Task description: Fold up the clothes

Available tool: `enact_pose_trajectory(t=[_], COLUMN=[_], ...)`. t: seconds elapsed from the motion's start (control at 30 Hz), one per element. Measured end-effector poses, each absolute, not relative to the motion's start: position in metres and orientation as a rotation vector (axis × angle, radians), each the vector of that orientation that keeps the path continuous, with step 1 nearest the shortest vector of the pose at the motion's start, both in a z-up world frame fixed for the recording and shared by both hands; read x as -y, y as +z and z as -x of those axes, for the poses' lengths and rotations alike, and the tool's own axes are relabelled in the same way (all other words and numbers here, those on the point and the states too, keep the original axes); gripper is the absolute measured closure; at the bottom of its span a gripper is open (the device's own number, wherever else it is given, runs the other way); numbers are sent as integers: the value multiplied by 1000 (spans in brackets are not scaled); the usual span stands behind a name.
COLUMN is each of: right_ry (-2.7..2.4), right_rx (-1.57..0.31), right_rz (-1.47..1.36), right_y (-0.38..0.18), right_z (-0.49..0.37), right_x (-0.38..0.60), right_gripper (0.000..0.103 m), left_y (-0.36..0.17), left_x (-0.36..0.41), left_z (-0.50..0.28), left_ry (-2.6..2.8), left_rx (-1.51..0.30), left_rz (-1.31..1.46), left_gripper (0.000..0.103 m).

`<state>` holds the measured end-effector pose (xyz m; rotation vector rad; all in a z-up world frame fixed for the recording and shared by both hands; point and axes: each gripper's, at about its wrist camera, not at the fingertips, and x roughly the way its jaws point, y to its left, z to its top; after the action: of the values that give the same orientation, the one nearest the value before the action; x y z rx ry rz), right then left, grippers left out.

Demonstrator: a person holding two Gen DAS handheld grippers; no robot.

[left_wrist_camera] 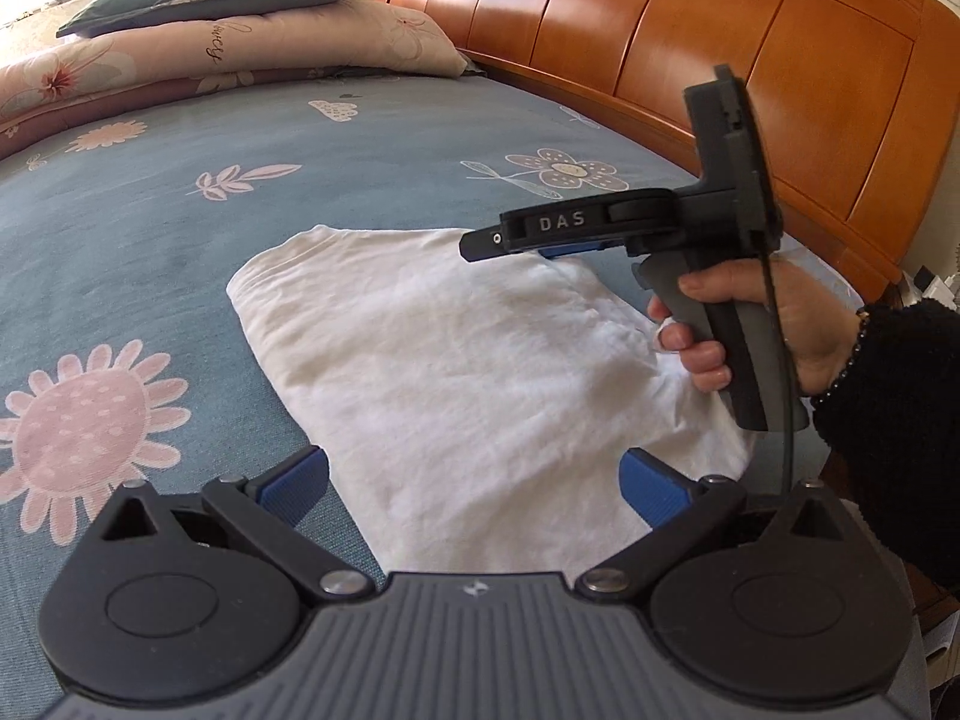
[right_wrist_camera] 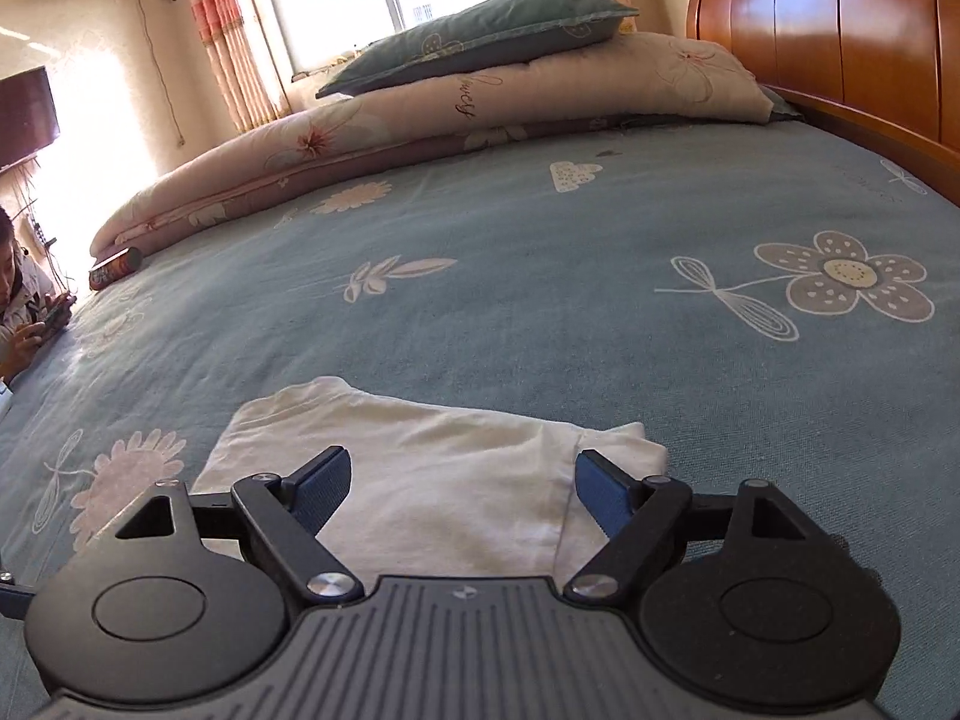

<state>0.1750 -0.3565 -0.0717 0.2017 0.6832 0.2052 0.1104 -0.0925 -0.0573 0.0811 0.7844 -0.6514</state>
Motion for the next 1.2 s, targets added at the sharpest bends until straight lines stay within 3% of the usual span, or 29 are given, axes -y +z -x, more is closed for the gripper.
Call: enact_pose_trajectory(t=[0.4, 0.47, 0.5, 0.53, 0.7, 0.83, 0.97, 1.2], right_ry=[229, 245, 230, 207, 163, 152, 93, 52], right_rx=[-586, -595, -606, -617, -685, -718, -707, -682], right_rz=[-453, -456, -420, -379, -290, -256, -362, -472], right_y=[-39, -43, -46, -50, -71, -84, -85, -77], right_z=[-78, -64, -56, -50, -33, -24, -15, 2], right_x=[409, 409, 406, 402, 395, 392, 408, 423], right_gripper=[18, 35, 53, 61, 65, 87, 92, 87], left_y=[-61, -60, -60, -59, -55, -52, -48, -47], left_x=[87, 90, 91, 92, 98, 101, 102, 104], left_z=[-105, -102, -100, -99, -92, -88, -85, -82], left_ry=[-603, -603, -605, -606, -613, -609, -610, -611], left_rx=[-807, -809, -809, -810, -807, -803, -797, -800], left_rz=[-91, -100, -104, -108, -131, -145, -158, -162], left_gripper=[1, 1, 1, 1, 1, 1, 1, 1])
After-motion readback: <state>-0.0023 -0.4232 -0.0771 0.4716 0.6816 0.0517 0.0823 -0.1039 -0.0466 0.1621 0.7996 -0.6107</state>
